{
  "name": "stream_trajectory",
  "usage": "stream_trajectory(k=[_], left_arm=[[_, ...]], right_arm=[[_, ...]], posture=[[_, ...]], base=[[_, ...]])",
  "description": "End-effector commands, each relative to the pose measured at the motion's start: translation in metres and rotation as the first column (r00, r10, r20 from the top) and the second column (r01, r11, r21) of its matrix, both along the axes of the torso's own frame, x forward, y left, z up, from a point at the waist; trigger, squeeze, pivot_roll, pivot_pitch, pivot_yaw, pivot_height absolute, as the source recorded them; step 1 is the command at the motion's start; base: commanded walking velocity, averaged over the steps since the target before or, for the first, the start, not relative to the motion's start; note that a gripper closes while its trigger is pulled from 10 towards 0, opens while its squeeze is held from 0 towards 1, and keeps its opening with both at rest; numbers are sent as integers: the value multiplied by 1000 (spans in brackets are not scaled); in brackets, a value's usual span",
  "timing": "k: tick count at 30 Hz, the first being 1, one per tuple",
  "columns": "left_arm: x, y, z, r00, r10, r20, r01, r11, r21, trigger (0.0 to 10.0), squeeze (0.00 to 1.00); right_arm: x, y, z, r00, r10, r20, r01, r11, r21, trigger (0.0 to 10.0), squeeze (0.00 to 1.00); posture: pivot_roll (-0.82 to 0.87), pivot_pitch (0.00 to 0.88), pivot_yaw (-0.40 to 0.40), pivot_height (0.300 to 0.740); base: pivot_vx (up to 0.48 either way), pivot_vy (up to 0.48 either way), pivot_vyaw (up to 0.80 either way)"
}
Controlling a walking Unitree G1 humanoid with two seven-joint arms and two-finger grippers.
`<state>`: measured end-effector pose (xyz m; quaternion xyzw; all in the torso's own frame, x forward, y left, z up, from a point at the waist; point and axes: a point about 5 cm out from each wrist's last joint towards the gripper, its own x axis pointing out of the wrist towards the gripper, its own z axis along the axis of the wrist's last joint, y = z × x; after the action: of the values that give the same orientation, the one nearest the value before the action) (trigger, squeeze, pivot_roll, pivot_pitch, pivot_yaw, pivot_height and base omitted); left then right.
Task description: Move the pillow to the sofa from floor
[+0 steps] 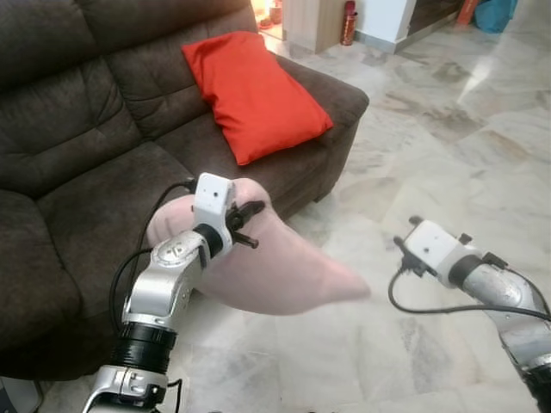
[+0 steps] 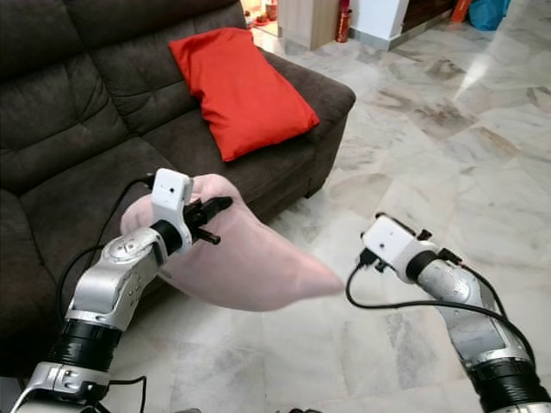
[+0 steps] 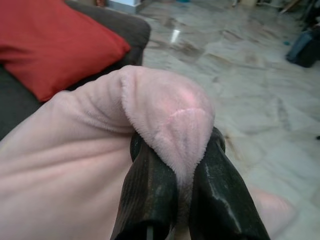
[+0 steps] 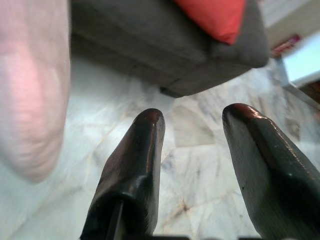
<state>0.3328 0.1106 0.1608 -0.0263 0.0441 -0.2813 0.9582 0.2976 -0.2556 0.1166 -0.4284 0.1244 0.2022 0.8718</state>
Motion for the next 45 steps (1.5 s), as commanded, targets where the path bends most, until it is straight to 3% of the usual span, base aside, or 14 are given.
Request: stream_trajectory(k=[1, 6, 11, 21, 22, 23, 25, 26, 27, 32, 36, 43, 44, 45], left_arm=[[2, -6, 29, 994, -65, 91, 70, 996, -50, 10000, 0], [2, -10, 37, 990, -96, 100, 105, 991, -86, 10000, 0], [5, -17, 53, 988, -90, 126, 111, 979, -171, 10000, 0], [7, -20, 56, 986, -109, 125, 130, 976, -177, 10000, 0], [7, -22, 56, 986, -110, 125, 132, 975, -176, 10000, 0], [7, -22, 56, 986, -110, 125, 132, 975, -176, 10000, 0], [7, -23, 55, 986, -108, 124, 128, 977, -173, 10000, 0], [7, -23, 55, 987, -107, 124, 128, 977, -172, 10000, 0], [7, -22, 54, 987, -101, 122, 121, 978, -171, 10000, 0], [8, -22, 54, 988, -97, 118, 116, 978, -173, 10000, 0], [7, -21, 53, 989, -97, 115, 116, 979, -168, 10000, 0], [8, -21, 54, 989, -95, 114, 113, 978, -173, 10000, 0], [8, -22, 55, 989, -96, 115, 116, 977, -181, 10000, 0], [8, -23, 56, 989, -97, 116, 117, 976, -184, 10000, 0]], right_arm=[[-5, 2, -7, 996, 55, -64, -58, 998, -40, 10000, 0], [-13, 5, -22, 984, 80, -158, -88, 995, -45, 10000, 0], [-33, -3, -43, 948, 79, -310, -111, 990, -87, 10000, 0], [-38, -38, -26, 956, -26, -293, -22, 987, -161, 10000, 0], [-36, -45, -19, 962, -53, -266, 8, 986, -169, 10000, 267], [-35, -47, -17, 965, -60, -255, 18, 987, -162, 10000, 267], [-32, -45, -8, 973, -56, -224, 35, 995, -97, 10000, 843], [-31, -44, -6, 974, -55, -219, 37, 995, -88, 10000, 843], [-33, -41, -6, 971, -26, -238, 9, 997, -72, 10000, 1000], [-37, -38, -8, 962, 11, -272, -32, 997, -72, 10000, 1000], [-50, -36, -13, 931, 54, -361, -80, 995, -56, 10000, 1000], [-53, -45, -13, 920, 31, -390, -90, 987, -135, 10000, 1000], [-52, -42, -14, 923, 30, -384, -88, 987, -133, 10000, 0], [-51, -41, -15, 922, 33, -385, -90, 987, -131, 10000, 0]], posture=[[74, 86, 26, 740], [76, 84, 27, 740], [73, 78, 32, 740], [55, 68, 39, 740], [51, 65, 39, 740], [51, 65, 40, 740], [51, 65, 40, 740], [51, 65, 40, 740], [49, 65, 41, 740], [50, 68, 42, 740], [54, 78, 45, 740], [51, 85, 42, 740], [52, 85, 41, 740], [53, 85, 41, 740]], base=[[0, 0, 0], [0, 0, 0], [0, 0, 0], [0, 0, 0], [0, 0, 0], [0, 0, 0], [0, 0, 0], [0, 0, 0], [0, 0, 0], [0, 0, 0], [0, 0, 0], [0, 0, 0], [0, 0, 0], [0, 0, 0]])
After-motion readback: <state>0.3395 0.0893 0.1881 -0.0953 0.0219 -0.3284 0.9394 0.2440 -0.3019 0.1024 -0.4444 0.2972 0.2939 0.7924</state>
